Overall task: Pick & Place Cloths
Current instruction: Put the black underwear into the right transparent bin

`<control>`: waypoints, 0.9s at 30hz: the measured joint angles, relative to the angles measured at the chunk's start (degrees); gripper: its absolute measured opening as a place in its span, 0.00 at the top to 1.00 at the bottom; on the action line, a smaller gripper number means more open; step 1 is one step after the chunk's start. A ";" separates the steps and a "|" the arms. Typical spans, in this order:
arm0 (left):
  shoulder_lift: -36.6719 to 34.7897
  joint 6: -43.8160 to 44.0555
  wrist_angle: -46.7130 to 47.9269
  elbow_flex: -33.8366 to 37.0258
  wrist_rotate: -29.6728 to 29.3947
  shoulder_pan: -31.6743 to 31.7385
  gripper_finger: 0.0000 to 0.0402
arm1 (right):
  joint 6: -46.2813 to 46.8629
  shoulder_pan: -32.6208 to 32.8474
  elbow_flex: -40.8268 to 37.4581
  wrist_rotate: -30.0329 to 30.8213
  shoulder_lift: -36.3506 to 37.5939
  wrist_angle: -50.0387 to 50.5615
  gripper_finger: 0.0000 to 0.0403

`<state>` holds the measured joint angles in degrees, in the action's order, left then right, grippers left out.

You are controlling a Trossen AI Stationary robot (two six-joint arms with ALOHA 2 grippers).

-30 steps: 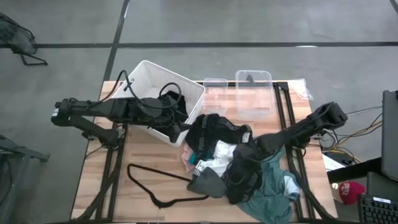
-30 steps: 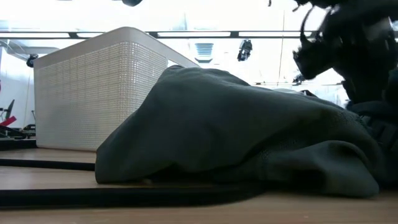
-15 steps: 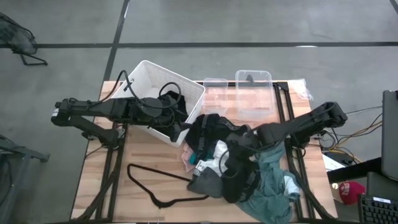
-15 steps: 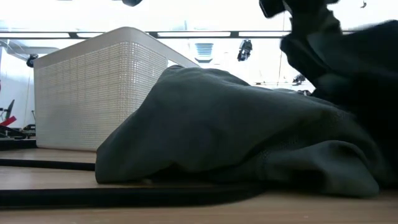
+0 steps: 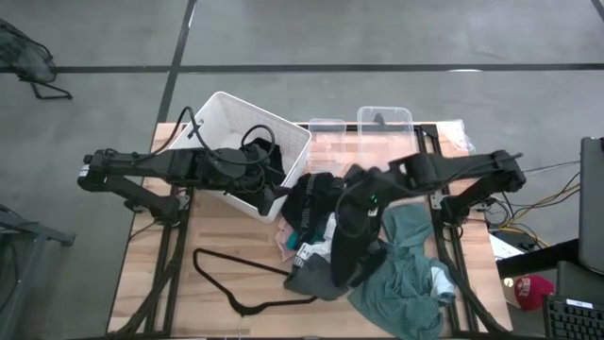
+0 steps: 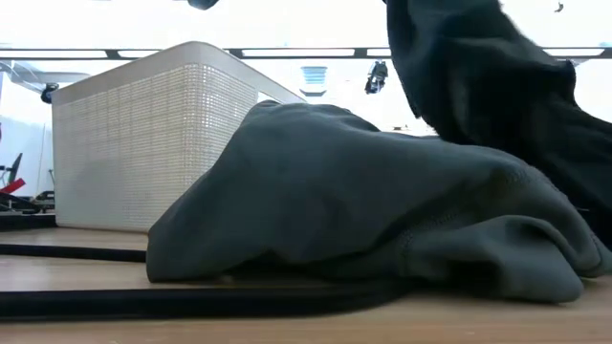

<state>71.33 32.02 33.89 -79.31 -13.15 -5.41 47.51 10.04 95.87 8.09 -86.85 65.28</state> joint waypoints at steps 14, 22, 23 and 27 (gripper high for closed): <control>0.00 0.09 0.02 0.02 0.00 -0.09 0.38 | -7.21 -6.34 23.59 9.79 0.00 15.30 0.98; 0.00 0.14 0.02 0.02 0.02 -0.09 0.38 | -11.16 -12.40 35.39 11.64 0.02 19.10 0.98; 0.00 0.14 0.02 0.02 0.02 -0.09 0.38 | -11.76 -13.27 36.62 11.64 0.02 19.12 0.98; 0.00 0.17 0.04 0.02 0.02 -0.09 0.38 | -14.59 -17.32 38.84 11.63 1.09 17.50 0.98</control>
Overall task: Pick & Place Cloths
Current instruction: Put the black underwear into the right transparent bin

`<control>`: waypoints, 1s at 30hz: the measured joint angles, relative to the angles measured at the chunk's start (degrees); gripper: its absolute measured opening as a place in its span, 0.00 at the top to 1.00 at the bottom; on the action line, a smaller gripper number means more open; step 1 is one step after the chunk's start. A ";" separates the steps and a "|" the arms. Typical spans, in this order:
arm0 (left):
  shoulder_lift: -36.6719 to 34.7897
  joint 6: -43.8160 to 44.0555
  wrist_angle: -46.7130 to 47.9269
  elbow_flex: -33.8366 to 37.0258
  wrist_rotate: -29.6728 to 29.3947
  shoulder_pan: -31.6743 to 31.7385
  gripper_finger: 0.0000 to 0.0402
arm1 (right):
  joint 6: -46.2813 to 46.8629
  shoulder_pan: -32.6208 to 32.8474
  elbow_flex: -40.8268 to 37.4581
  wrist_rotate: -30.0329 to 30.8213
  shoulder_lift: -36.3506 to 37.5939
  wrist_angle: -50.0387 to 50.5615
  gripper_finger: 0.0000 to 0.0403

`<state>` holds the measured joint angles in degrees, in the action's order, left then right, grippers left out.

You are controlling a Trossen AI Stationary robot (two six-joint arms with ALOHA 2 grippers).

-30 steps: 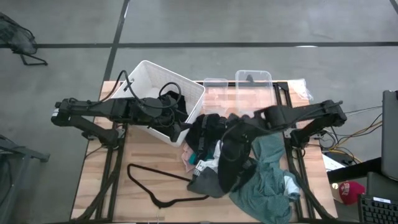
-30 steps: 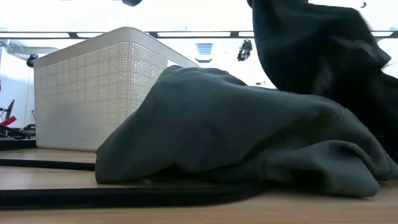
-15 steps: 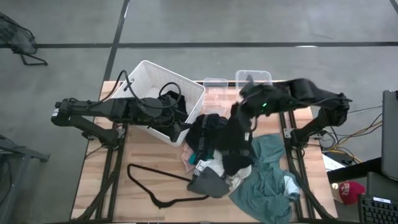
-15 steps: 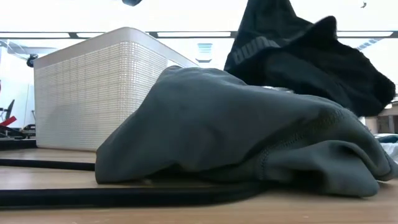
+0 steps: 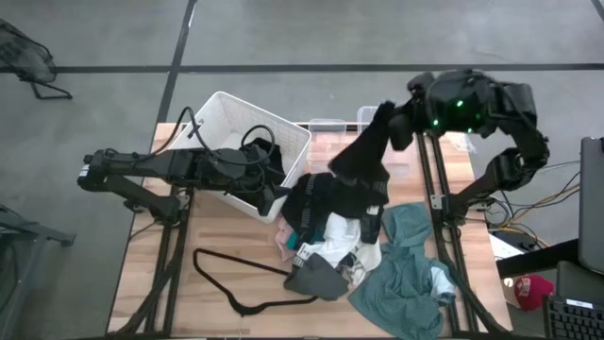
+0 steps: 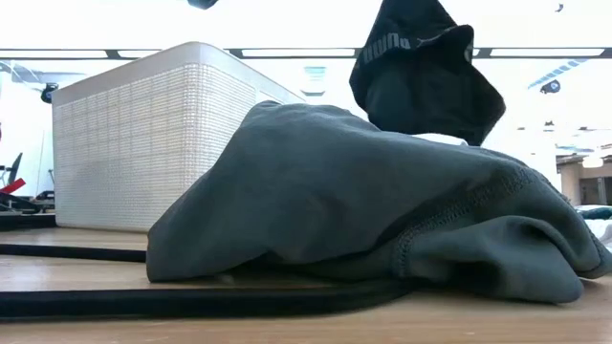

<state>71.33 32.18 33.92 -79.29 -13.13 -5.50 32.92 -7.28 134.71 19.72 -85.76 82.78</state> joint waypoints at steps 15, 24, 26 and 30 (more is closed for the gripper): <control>0.00 0.45 0.14 0.00 0.17 -0.02 0.38 | -16.26 -14.41 0.28 8.18 4.44 -16.26 0.98; 0.00 0.90 0.23 0.00 0.18 -0.24 0.38 | -26.13 -21.16 0.29 14.07 5.04 -24.57 0.98; 0.00 0.90 0.35 0.00 0.20 -0.26 0.38 | -26.86 -22.16 0.29 14.98 4.79 -24.55 0.98; 0.00 0.90 0.52 0.00 0.18 -0.26 0.38 | -27.14 -23.58 0.28 15.01 4.18 -22.80 0.98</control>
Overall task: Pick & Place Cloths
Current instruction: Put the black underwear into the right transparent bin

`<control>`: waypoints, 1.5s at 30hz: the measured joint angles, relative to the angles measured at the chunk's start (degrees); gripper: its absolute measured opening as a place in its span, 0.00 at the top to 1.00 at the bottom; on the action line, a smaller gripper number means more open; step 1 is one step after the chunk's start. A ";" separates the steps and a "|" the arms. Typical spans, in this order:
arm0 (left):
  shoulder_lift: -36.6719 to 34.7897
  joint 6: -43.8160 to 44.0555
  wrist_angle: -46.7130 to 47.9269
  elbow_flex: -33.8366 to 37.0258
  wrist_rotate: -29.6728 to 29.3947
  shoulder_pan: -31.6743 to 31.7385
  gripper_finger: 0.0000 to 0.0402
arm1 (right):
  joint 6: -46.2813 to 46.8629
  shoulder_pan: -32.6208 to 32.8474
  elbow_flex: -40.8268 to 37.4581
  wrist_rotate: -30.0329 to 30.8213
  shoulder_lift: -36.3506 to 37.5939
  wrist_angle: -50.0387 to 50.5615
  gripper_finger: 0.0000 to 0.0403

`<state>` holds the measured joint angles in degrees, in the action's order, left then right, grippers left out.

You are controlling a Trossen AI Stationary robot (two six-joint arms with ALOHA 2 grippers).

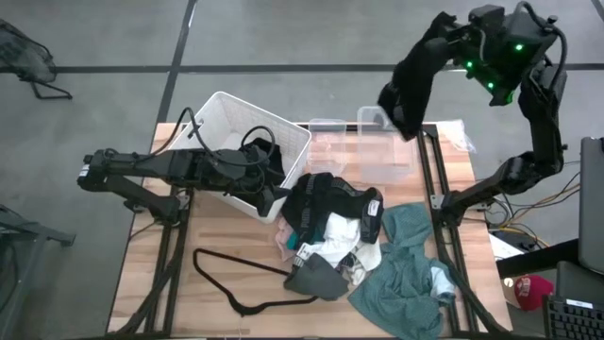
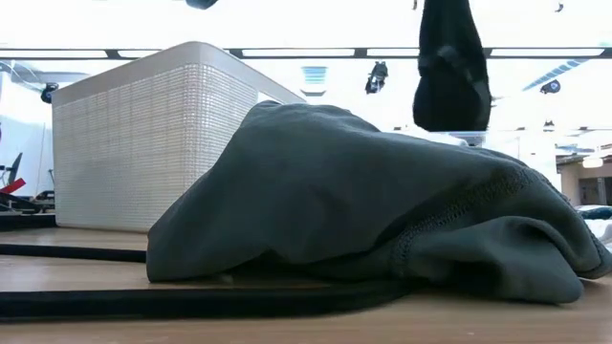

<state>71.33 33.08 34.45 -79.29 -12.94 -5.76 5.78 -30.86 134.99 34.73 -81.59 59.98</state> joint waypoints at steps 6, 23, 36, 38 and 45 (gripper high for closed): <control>0.00 -0.02 -0.03 0.00 -0.01 -0.02 0.38 | 0.06 -0.78 -0.08 -0.03 -1.72 6.01 0.98; 0.00 -0.04 0.13 0.07 -0.01 -0.02 0.38 | 8.04 -0.85 -0.12 -7.20 -4.74 7.34 0.98; 0.02 3.56 -0.40 4.03 1.24 0.00 0.38 | 8.36 -0.80 -0.17 -2.91 -4.63 11.98 0.98; 0.02 3.98 -0.41 4.24 1.51 0.00 0.38 | 7.70 -0.85 -0.17 0.60 -4.49 15.90 0.98; -0.07 4.17 -0.57 4.24 1.57 0.00 0.38 | 8.07 -0.82 -0.21 7.28 -4.27 24.79 0.98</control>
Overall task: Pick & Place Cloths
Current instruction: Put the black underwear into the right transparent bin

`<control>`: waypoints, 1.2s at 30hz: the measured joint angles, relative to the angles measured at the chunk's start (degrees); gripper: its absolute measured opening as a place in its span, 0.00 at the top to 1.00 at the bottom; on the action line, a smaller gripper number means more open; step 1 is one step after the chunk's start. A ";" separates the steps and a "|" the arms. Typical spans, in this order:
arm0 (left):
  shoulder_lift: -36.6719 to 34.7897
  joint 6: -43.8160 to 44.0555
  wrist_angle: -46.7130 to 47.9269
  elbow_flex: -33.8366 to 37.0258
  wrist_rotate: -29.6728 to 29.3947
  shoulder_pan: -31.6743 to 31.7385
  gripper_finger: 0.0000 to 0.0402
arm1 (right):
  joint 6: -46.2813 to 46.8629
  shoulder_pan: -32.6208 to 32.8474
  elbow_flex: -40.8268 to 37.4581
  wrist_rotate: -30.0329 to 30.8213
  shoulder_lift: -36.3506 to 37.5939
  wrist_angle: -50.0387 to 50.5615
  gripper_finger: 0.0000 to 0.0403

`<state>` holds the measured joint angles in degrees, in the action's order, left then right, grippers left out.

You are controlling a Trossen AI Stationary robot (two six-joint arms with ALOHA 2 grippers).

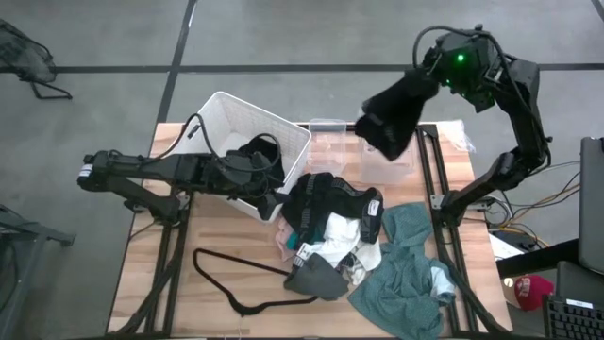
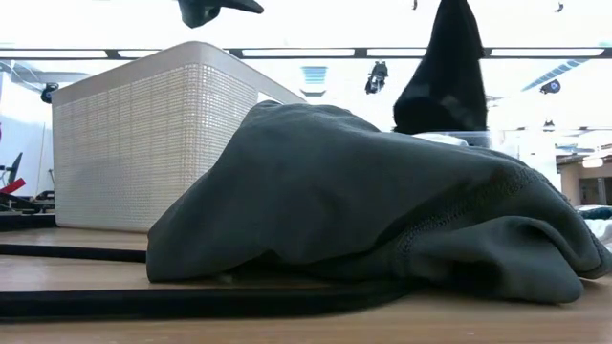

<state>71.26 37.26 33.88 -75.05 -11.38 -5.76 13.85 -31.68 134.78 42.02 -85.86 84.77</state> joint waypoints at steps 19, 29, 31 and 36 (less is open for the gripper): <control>-0.04 -0.61 -5.21 0.00 0.64 0.00 0.38 | 7.48 0.02 -6.66 -12.09 -7.82 5.23 0.98; -0.04 0.96 -5.45 0.00 2.54 -0.04 0.38 | 8.64 -1.19 -24.30 -16.51 -8.33 5.32 0.98; -0.04 0.96 -5.66 0.00 2.54 -0.04 0.38 | 8.72 -1.22 -28.00 -17.30 -8.23 5.21 0.98; -0.04 0.96 -6.36 0.00 2.54 -0.02 0.38 | 8.81 -1.22 -37.14 -20.20 -8.18 3.17 0.98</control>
<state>71.22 38.22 27.52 -75.05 -8.84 -5.78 22.66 -32.91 97.64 21.82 -94.04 87.94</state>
